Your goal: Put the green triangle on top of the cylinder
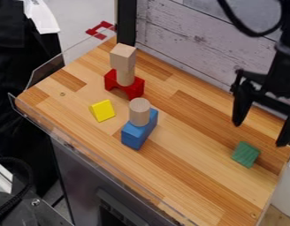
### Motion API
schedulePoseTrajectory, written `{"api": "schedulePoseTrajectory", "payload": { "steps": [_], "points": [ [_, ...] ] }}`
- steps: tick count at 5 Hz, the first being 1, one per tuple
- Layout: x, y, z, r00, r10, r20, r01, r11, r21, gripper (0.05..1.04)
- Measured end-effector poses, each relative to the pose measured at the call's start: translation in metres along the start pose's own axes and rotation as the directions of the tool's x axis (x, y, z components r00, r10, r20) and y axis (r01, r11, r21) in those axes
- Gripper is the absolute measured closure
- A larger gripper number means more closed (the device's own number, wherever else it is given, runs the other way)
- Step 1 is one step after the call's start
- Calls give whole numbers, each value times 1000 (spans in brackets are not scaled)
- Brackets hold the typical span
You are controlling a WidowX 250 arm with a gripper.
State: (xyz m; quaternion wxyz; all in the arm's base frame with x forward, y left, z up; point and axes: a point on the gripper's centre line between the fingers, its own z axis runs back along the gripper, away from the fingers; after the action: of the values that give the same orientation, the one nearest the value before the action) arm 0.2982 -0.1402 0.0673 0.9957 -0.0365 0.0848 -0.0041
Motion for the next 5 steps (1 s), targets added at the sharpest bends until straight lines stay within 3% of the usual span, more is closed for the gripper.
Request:
{"api": "schedulePoseTrajectory", "payload": {
  "steps": [1, 5],
  "points": [
    [3, 1, -5, 1000, 9, 4, -9, 1000, -12, 84],
    [10, -3, -35, 997, 1, -78, -3, 1000, -31, 84]
  ]
}}
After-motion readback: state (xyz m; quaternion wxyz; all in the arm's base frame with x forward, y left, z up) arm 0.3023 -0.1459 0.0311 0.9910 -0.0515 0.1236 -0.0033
